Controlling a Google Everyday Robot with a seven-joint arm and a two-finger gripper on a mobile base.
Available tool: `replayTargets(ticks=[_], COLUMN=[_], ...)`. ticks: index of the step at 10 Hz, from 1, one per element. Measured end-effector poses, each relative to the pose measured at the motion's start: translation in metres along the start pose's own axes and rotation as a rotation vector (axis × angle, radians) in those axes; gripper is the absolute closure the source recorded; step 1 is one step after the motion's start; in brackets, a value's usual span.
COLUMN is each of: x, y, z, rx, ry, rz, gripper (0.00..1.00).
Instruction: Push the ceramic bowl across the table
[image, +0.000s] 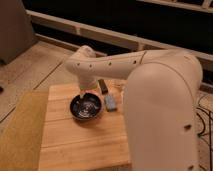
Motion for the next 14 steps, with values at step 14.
replayTargets(ticks=[14], x=[-0.035], y=[0.075], z=[0.129], rx=[0.001], ry=[0.263], rz=[-0.149], gripper=[0.35])
